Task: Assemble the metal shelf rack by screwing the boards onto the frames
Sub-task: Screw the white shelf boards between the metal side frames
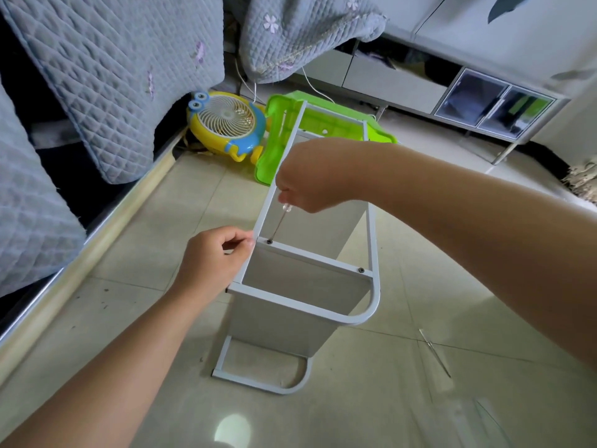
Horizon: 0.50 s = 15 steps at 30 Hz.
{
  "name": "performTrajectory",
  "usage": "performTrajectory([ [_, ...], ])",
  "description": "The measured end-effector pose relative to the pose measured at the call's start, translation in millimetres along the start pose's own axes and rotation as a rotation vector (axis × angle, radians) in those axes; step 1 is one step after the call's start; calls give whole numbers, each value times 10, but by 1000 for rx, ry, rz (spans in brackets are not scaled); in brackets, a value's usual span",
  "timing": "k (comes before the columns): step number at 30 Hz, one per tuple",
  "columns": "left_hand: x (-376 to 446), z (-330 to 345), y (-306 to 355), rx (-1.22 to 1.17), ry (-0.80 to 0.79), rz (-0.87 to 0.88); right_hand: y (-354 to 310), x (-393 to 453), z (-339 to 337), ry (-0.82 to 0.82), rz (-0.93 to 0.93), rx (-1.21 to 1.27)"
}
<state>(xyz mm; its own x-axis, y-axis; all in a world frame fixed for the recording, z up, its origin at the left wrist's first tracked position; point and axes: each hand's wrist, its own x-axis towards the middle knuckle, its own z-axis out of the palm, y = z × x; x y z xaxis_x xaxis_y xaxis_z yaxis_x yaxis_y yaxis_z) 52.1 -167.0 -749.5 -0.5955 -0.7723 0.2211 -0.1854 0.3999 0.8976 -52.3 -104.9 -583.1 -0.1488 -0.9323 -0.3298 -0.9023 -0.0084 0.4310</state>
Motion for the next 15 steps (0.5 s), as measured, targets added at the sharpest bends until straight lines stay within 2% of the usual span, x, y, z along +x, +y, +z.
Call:
performTrajectory([
  [8,-7,0,25,13,19,2,-40,109,-52,-109,66,155],
  [13,-27,3,28,7,34,-3,-8,55,-28,-46,28,237],
  [15,-46,8,23,-13,56,-21,16,59,-15,-79,63,281],
])
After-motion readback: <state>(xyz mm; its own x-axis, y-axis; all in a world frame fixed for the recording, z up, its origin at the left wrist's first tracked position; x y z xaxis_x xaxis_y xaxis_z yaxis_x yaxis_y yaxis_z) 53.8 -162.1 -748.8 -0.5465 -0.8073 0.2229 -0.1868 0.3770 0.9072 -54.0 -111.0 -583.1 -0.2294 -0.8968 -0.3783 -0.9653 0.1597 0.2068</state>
